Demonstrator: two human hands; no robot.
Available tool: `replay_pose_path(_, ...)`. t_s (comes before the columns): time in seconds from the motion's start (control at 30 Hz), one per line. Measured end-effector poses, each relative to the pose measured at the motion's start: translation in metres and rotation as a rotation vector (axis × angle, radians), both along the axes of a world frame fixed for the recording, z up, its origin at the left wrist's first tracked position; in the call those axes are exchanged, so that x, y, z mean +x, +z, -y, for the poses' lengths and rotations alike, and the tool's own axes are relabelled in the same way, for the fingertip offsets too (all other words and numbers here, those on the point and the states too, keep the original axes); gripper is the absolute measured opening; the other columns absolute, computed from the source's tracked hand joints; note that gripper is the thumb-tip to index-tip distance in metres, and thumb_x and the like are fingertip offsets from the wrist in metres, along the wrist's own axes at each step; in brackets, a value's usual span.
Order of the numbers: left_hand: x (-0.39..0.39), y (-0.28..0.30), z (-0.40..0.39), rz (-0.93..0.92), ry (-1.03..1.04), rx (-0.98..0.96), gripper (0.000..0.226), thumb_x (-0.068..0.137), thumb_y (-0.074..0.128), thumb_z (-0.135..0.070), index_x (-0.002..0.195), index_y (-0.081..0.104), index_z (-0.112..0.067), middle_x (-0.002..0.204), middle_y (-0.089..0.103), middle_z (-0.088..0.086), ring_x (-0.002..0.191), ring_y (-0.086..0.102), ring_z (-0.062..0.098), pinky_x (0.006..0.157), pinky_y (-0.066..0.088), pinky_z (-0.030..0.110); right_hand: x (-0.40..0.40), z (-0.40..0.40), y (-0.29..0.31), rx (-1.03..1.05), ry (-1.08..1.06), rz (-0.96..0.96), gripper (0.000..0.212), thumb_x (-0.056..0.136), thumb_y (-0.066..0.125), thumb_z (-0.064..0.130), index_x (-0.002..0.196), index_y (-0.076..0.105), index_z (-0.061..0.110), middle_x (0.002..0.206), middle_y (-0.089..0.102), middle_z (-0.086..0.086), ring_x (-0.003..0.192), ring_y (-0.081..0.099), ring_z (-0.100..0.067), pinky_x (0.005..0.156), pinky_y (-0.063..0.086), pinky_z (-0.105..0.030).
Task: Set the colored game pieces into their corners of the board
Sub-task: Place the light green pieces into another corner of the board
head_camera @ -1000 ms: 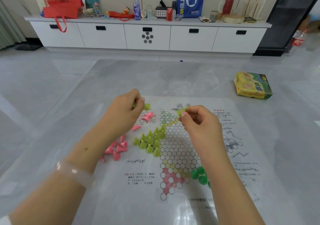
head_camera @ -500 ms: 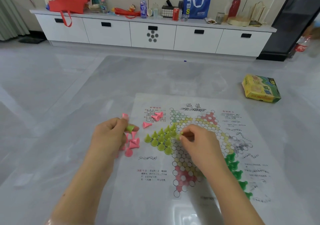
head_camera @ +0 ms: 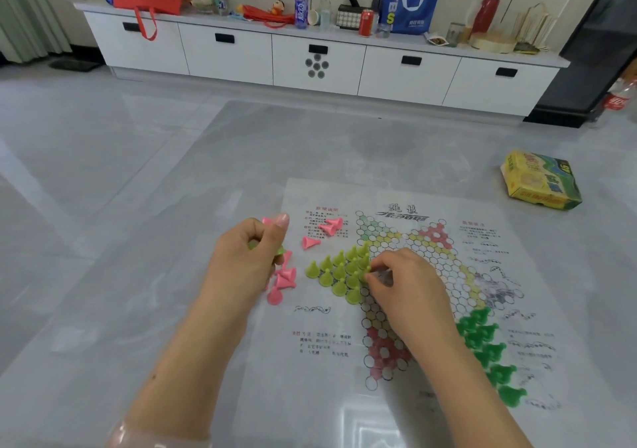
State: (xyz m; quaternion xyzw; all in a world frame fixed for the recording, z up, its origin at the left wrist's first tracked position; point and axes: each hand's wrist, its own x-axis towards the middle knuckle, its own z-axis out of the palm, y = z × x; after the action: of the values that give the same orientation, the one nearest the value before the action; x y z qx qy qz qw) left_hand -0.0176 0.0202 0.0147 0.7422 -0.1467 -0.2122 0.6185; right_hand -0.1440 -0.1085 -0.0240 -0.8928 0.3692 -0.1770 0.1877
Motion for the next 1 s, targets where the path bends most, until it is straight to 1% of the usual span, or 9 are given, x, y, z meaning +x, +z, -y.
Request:
replay_pose_path(0.1,-0.003,0.001,0.001,0.013,-0.014,-0.004,0.034,0.088,0.055,-0.032,0.079,0.053,0.001,0.057,0.045,0.006,0.028,0.041,-0.001,0.029,0.028,0.010,0.000,0.000,-0.001,-0.002,0.000,0.003,0.010,0.085,0.060,0.027,0.091,0.064,0.020,0.090,0.051,0.010,0.089,0.049,-0.012,0.068,0.040,-0.025)
replay_pose_path(0.2,-0.004,0.001,0.001,0.030,-0.067,0.028,0.028,0.087,0.057,-0.029,0.079,0.048,-0.003,0.066,0.040,0.014,0.026,0.040,0.001,0.028,0.026,0.010,0.000,0.000,-0.002,-0.002,0.001,0.000,0.011,0.085,0.060,0.028,0.092,0.064,0.020,0.092,0.052,0.009,0.091,0.049,-0.013,0.069,0.041,-0.025)
replay_pose_path(0.4,-0.005,-0.004,0.004,0.005,-0.120,0.026,0.029,0.082,0.066,-0.020,0.073,0.040,-0.008,0.031,0.041,-0.009,0.026,0.039,0.001,0.028,0.024,0.009,0.000,0.001,-0.002,-0.011,0.013,0.002,0.014,0.086,0.059,0.026,0.096,0.064,0.018,0.097,0.055,0.006,0.094,0.049,-0.013,0.072,0.042,-0.024)
replay_pose_path(0.57,-0.004,-0.008,0.004,0.012,-0.122,0.025,0.030,0.081,0.068,-0.014,0.070,0.040,-0.012,0.050,0.040,-0.001,0.026,0.036,0.000,0.029,0.026,0.010,0.000,0.000,-0.002,-0.016,0.011,-0.007,0.013,0.085,0.059,0.026,0.095,0.064,0.019,0.096,0.054,0.006,0.092,0.049,-0.013,0.070,0.041,-0.024)
replay_pose_path(0.7,-0.003,-0.010,0.003,0.008,-0.148,0.022,0.028,0.081,0.068,-0.013,0.071,0.041,-0.011,0.054,0.040,0.000,0.028,0.037,-0.001,0.030,0.027,0.010,0.000,0.000,-0.002,-0.013,0.009,-0.008,0.013,0.085,0.059,0.026,0.095,0.064,0.019,0.097,0.055,0.006,0.092,0.049,-0.013,0.070,0.042,-0.024)
replay_pose_path(0.83,-0.002,-0.011,0.002,-0.001,-0.163,0.042,0.027,0.080,0.068,-0.011,0.071,0.043,-0.014,0.061,0.049,0.006,0.044,0.047,0.010,0.034,0.033,0.012,0.000,0.000,-0.001,-0.012,0.010,-0.011,0.014,0.086,0.059,0.026,0.096,0.064,0.018,0.099,0.055,0.005,0.093,0.049,-0.014,0.070,0.041,-0.024)
replay_pose_path(0.9,-0.002,-0.013,0.002,0.014,-0.178,0.073,0.026,0.080,0.068,-0.010,0.071,0.044,-0.015,0.076,0.060,0.017,0.049,0.050,0.015,0.040,0.037,0.016,0.000,-0.001,-0.001,-0.013,0.012,-0.012,0.014,0.086,0.059,0.025,0.096,0.065,0.018,0.099,0.056,0.005,0.093,0.049,-0.014,0.070,0.040,-0.023)
replay_pose_path(0.93,0.000,-0.016,0.002,0.024,-0.186,0.086,0.025,0.080,0.068,-0.010,0.072,0.045,-0.015,0.097,0.064,0.022,0.053,0.053,0.017,0.044,0.039,0.020,0.000,0.000,-0.001,-0.013,0.016,-0.008,0.014,0.085,0.059,0.024,0.096,0.065,0.017,0.099,0.056,0.005,0.094,0.049,-0.014,0.070,0.039,-0.023)
replay_pose_path(1.0,0.000,-0.019,0.001,0.041,-0.195,0.106,0.024,0.079,0.069,-0.011,0.071,0.048,-0.021,0.133,0.049,0.024,0.077,0.065,0.024,0.054,0.043,0.027,-0.001,0.000,0.000,-0.002,0.025,0.005,0.015,0.085,0.060,0.023,0.098,0.065,0.017,0.100,0.057,0.005,0.094,0.050,-0.013,0.073,0.038,-0.021)
